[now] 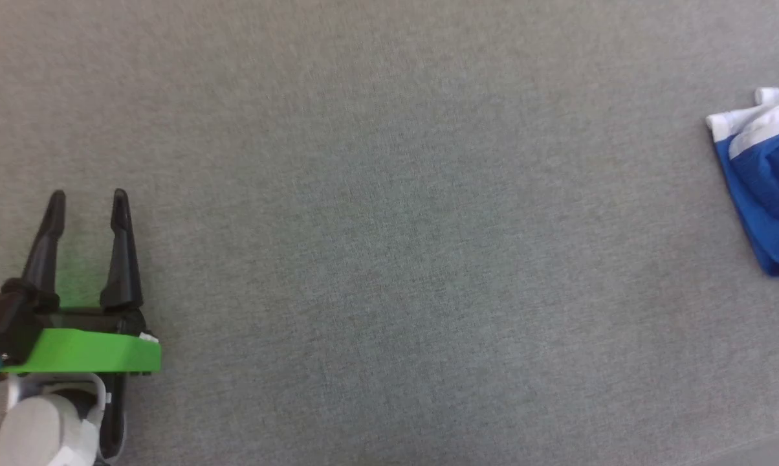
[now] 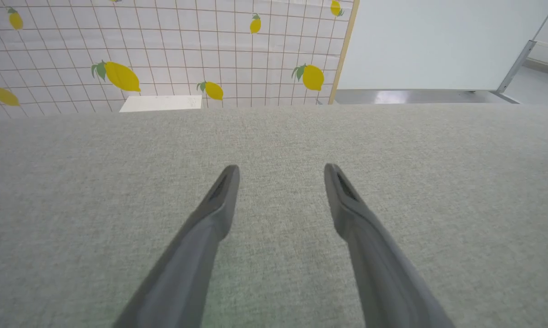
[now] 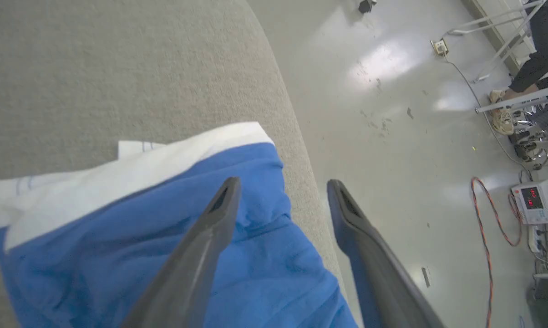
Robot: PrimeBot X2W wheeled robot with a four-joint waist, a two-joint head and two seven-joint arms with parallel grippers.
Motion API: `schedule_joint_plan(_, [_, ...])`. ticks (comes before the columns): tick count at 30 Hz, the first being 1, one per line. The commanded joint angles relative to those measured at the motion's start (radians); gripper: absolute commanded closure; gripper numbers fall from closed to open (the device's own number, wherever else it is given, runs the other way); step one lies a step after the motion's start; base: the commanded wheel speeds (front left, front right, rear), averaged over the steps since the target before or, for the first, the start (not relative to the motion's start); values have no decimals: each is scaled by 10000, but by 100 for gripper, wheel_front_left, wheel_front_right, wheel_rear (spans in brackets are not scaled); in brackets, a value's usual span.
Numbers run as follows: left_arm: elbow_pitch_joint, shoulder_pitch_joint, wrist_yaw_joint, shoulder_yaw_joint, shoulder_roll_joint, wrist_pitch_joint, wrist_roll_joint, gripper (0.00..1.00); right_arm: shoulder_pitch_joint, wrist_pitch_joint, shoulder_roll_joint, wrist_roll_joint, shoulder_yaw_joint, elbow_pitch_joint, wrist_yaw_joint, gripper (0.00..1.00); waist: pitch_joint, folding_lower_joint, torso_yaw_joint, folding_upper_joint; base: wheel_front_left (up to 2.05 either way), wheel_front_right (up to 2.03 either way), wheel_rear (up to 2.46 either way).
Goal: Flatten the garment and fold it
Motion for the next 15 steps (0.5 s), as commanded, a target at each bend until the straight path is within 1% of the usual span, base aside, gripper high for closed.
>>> schedule_joint_plan(1, [124,-64,95,-34,-64,-116,23,0,-198,-274,47,222,106,-136,-17,0,-760,-1,103,-1,0,0,0])
schedule_joint_plan(5, [437,110,242,-76,-268,-292,22,0,-187,-889,-38,934,756,-710,-17,0,-1624,-1,229,-1,0,0,0])
schedule_joint_plan(9, [724,292,358,-119,-493,-440,-20,0,-154,-1406,113,1762,1337,-1552,-17,0,-2496,-1,434,-1,0,0,0])
schedule_joint_plan(10, [798,342,391,-128,-559,-483,-33,0,-154,-1563,337,2120,1457,-1923,-17,0,-2758,-1,520,-1,0,0,0])
schedule_joint_plan(13, [953,422,460,-156,-662,-551,-33,0,-7,-1951,909,2683,1717,-2811,-17,0,-3264,-1,742,-1,0,0,0])
schedule_joint_plan(15, [1037,487,515,-165,-714,-589,-14,0,185,-2374,1442,2953,1820,-3446,-17,0,-3575,-1,887,-1,0,0,0])
